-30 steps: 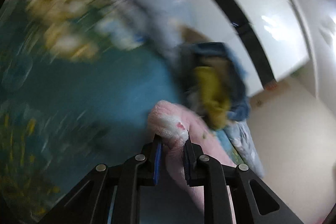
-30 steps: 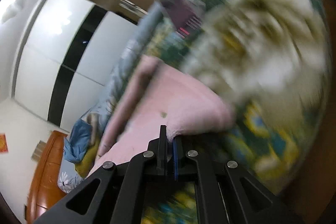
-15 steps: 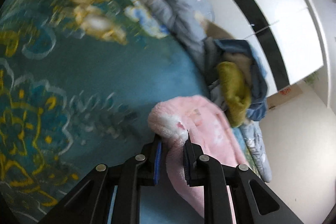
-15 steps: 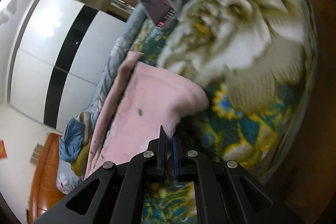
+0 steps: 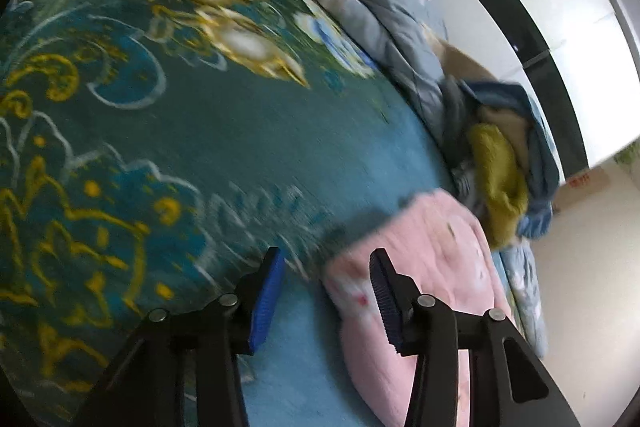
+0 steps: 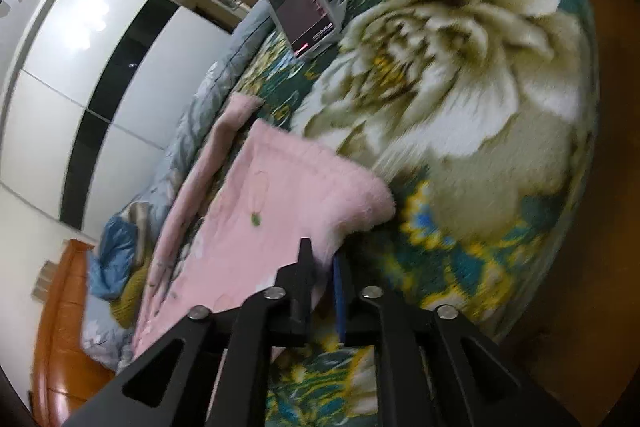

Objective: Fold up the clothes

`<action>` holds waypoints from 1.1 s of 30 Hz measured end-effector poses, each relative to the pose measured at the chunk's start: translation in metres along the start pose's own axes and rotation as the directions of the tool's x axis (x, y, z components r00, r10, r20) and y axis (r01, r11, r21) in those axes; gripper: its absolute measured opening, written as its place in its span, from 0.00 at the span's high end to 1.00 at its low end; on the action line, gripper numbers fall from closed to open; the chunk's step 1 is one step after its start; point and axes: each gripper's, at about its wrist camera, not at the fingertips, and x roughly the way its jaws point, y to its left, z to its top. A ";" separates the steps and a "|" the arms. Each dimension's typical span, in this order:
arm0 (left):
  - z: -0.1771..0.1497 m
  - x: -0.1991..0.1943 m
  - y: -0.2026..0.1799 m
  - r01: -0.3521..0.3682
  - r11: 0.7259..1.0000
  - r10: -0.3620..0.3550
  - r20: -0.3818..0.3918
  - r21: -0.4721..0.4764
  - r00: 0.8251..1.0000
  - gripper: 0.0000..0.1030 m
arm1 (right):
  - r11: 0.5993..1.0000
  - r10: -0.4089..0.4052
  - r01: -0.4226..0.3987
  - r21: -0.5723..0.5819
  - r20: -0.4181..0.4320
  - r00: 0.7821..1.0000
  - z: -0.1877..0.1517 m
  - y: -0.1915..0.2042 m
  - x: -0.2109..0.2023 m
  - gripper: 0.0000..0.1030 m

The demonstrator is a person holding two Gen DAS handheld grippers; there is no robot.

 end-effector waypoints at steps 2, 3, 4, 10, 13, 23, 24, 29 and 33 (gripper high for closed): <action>0.005 -0.001 -0.007 -0.006 1.000 0.006 0.023 0.025 1.000 0.52 | 0.999 -0.036 0.036 0.000 0.024 0.999 0.008 -0.001 -0.008 0.88; 0.008 -0.001 -0.013 -0.003 0.999 0.002 0.029 0.038 1.000 0.51 | 0.999 -0.044 0.044 0.000 0.033 0.998 0.012 0.000 -0.010 0.88; 0.011 0.001 -0.020 0.007 0.998 -0.009 0.030 0.055 0.999 0.51 | 0.999 -0.052 0.052 -0.006 0.043 0.998 0.017 0.004 -0.013 0.88; 0.020 0.035 -0.096 0.106 0.971 -0.095 -0.060 0.216 0.994 0.49 | 0.994 -0.045 0.054 -0.090 0.096 0.994 0.040 0.052 -0.012 0.88; 0.013 0.056 -0.132 0.141 0.941 -0.103 -0.135 0.309 0.985 0.49 | 0.991 -0.034 0.051 -0.120 0.137 0.990 0.054 0.076 -0.012 0.88; -0.046 0.139 -0.223 0.149 0.784 0.039 -0.287 0.602 0.957 0.49 | 0.984 -0.038 0.036 -0.175 -0.004 0.999 0.078 0.120 0.068 0.88; -0.047 0.144 -0.229 0.151 0.781 0.040 -0.289 0.606 0.956 0.49 | 0.984 -0.044 0.039 -0.176 -0.023 0.999 0.078 0.123 0.081 0.88; -0.039 0.164 -0.238 0.156 0.819 0.018 -0.296 0.553 0.955 0.49 | 0.991 -0.038 0.025 -0.131 -0.098 0.994 0.091 0.131 0.147 0.88; -0.035 0.174 -0.238 0.141 0.835 0.021 -0.288 0.532 0.957 0.49 | 0.996 -0.037 0.028 -0.089 -0.097 0.995 0.106 0.132 0.179 0.76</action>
